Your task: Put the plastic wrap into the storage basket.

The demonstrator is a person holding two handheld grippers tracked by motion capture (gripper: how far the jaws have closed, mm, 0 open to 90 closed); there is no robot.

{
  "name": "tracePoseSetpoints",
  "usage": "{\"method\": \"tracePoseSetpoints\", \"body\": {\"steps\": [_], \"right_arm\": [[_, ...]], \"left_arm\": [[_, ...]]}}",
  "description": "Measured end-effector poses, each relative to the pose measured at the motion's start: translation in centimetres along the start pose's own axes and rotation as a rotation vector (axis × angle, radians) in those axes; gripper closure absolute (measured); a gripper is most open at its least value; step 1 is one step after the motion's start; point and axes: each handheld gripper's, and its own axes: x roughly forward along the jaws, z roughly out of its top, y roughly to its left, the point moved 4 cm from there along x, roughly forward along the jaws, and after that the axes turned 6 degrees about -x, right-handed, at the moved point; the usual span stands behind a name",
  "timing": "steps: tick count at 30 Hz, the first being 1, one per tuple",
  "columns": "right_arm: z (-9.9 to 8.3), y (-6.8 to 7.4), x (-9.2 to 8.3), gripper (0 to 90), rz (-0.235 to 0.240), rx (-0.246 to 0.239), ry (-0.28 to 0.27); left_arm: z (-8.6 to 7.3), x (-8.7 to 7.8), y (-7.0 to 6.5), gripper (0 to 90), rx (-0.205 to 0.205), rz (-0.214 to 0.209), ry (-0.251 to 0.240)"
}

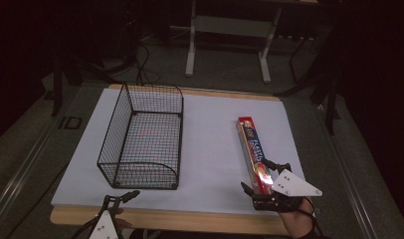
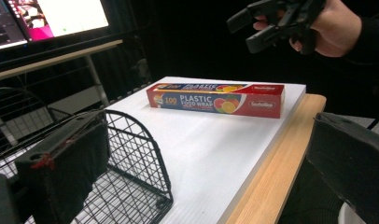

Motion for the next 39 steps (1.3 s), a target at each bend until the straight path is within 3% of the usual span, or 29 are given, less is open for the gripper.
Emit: {"method": "tracePoseSetpoints", "body": {"steps": [6, 11, 15, 17, 23, 28, 31, 35, 39], "right_arm": [[0.4, -0.2, 0.3, 11.4, -0.009, 0.025, 0.018], [0.7, -0.8, 0.6, 9.9, -0.050, 0.021, 0.023], [0.9, -1.7, 0.9, 9.9, -0.080, 0.034, 0.016], [0.9, -2.1, 1.0, 10.0, -0.072, 0.050, 0.022], [0.5, -3.3, 2.2, 13.0, -0.114, 0.026, 0.108], [0.5, -4.4, 2.9, 13.4, -0.126, 0.059, 0.127], [0.3, -5.1, 3.4, 11.2, -0.168, 0.054, 0.137], [-0.2, -5.9, 3.9, 10.6, -0.206, 0.109, 0.170], [-1.1, -6.7, 4.8, 9.7, -0.193, 0.166, 0.217]], "left_arm": [[0.0, 0.1, -0.1, 0.1, 0.005, 0.001, -0.006], [0.3, -0.1, 0.1, 0.1, 0.007, 0.017, -0.022], [0.4, -0.2, 0.3, 0.1, 0.002, 0.024, -0.029], [0.3, -0.2, 0.2, 0.1, 0.005, 0.021, -0.029], [0.3, -0.1, 0.2, 0.1, 0.003, 0.018, -0.023], [0.1, 0.0, 0.2, 0.1, 0.003, 0.013, -0.014], [0.1, 0.1, 0.1, 0.1, 0.005, 0.011, -0.015], [0.1, 0.1, 0.1, 0.1, 0.005, 0.010, -0.013], [0.1, 0.2, 0.1, 0.1, 0.007, 0.008, -0.009]]}}
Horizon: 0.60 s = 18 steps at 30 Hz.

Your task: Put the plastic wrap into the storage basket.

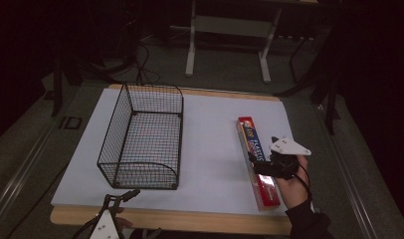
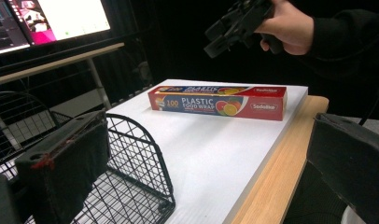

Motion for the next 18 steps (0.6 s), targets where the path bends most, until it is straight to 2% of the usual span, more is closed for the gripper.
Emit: {"method": "tracePoseSetpoints", "body": {"steps": [1, 3, 5, 7, 8, 9, 15, 16, 17, 18], "right_arm": [[-0.2, -0.2, 0.3, 9.4, 0.004, 0.017, 0.013], [-0.4, -0.6, 1.1, 8.8, -0.015, 0.052, 0.048], [-0.5, -0.9, 1.8, 8.8, -0.034, 0.093, 0.072], [-0.8, -1.2, 2.4, 8.8, -0.023, 0.120, 0.116], [-1.1, -1.3, 2.9, 9.0, -0.012, 0.129, 0.158], [-1.1, -1.3, 2.9, 9.0, -0.012, 0.129, 0.158], [-1.9, -1.5, 4.2, 13.7, -0.018, 0.158, 0.255], [-2.1, -1.5, 4.5, 13.9, -0.030, 0.168, 0.281], [-2.1, -1.5, 4.5, 13.9, -0.030, 0.168, 0.281], [-2.3, -1.5, 4.9, 15.4, -0.020, 0.187, 0.318]], "left_arm": [[0.0, 0.0, 0.0, 0.1, 0.002, 0.001, 0.001], [-0.1, 0.1, 0.0, 0.1, 0.011, 0.018, 0.007], [-0.1, 0.0, 0.1, 0.1, 0.010, 0.017, 0.006], [0.0, 0.0, 0.1, 0.1, 0.008, 0.018, -0.001], [0.0, 0.0, 0.1, 0.1, 0.007, 0.015, -0.002], [0.0, 0.0, 0.1, 0.1, 0.005, 0.013, -0.001], [0.0, 0.0, 0.0, 0.1, 0.007, 0.007, 0.000], [0.0, 0.0, 0.0, 0.1, 0.006, 0.006, 0.000], [0.0, 0.0, 0.0, 0.1, 0.006, 0.005, 0.000], [0.0, 0.0, 0.0, 0.1, 0.006, 0.005, 0.000]]}}
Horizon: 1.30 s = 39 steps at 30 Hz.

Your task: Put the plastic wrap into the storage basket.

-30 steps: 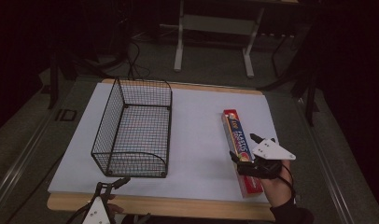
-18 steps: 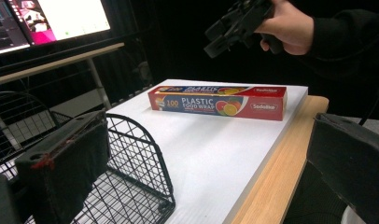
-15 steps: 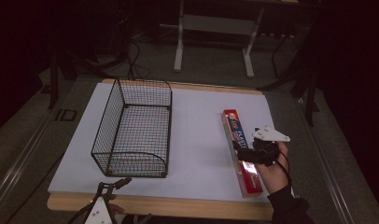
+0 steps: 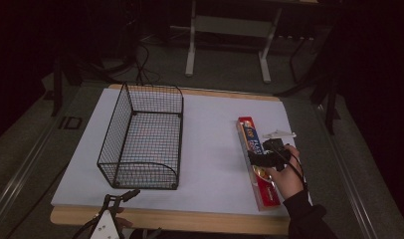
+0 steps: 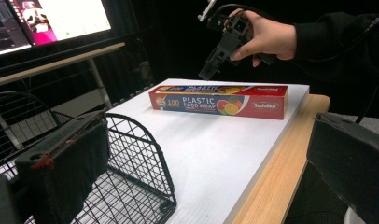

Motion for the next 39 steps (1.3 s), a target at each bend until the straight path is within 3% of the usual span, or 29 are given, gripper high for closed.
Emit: {"method": "tracePoseSetpoints", "body": {"steps": [7, 14, 21, 26, 33, 36, 39], "right_arm": [[-0.4, -0.2, 1.2, 18.5, 0.011, 0.026, 0.099], [-1.2, -0.7, 2.7, 19.6, 0.050, 0.096, 0.206], [-1.7, -0.6, 3.9, 22.0, 0.058, 0.116, 0.297], [-1.9, -0.8, 4.7, 22.1, 0.095, 0.162, 0.352], [-1.4, -0.4, 5.1, 32.5, 0.114, 0.142, 0.404], [-1.2, -0.3, 5.3, 32.0, 0.110, 0.093, 0.433], [-1.1, -0.4, 5.8, 32.4, 0.116, 0.121, 0.472]], "left_arm": [[0.0, 0.0, 0.0, 0.1, -0.001, -0.002, -0.001], [0.0, 0.0, 0.0, 0.1, 0.000, -0.004, 0.002], [-0.1, 0.1, 0.0, 0.1, 0.001, -0.003, 0.006], [-0.1, 0.0, 0.0, 0.1, 0.002, -0.002, 0.008], [-0.1, 0.1, -0.1, 0.1, 0.003, -0.004, 0.008], [-0.1, 0.0, -0.1, 0.1, 0.004, -0.001, 0.007], [-0.1, 0.1, -0.1, 0.1, 0.005, -0.002, 0.012]]}}
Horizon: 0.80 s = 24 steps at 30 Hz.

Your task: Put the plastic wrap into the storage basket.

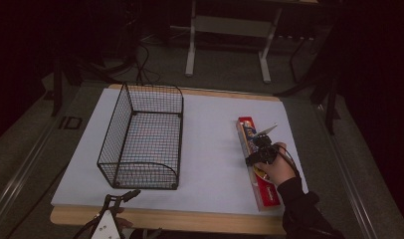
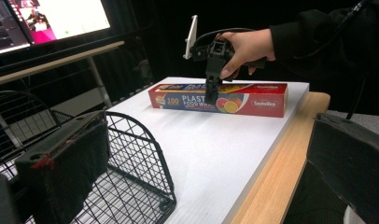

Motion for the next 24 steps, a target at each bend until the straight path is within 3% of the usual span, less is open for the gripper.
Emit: {"method": "tracePoseSetpoints", "body": {"steps": [4, 11, 12, 18, 24], "right_arm": [[0.3, -0.3, 0.4, 33.3, 0.029, 0.042, 0.045], [0.3, 0.1, 0.3, 37.1, -0.008, 0.070, 0.049], [0.3, 0.0, 0.2, 37.5, -0.005, 0.090, 0.040], [0.9, 0.1, -1.1, 39.0, -0.001, 0.106, -0.027], [2.2, -0.1, -3.0, 39.1, -0.008, 0.101, -0.087]], "left_arm": [[-0.1, 0.1, -0.1, 0.1, 0.006, 0.002, 0.007], [-0.1, 0.0, -0.2, 0.1, 0.006, 0.002, 0.005], [-0.1, 0.0, -0.2, 0.1, 0.006, 0.002, 0.004], [-0.1, 0.1, -0.1, 0.1, 0.005, -0.003, 0.008], [-0.1, 0.2, -0.1, 0.1, 0.005, -0.001, 0.010]]}}
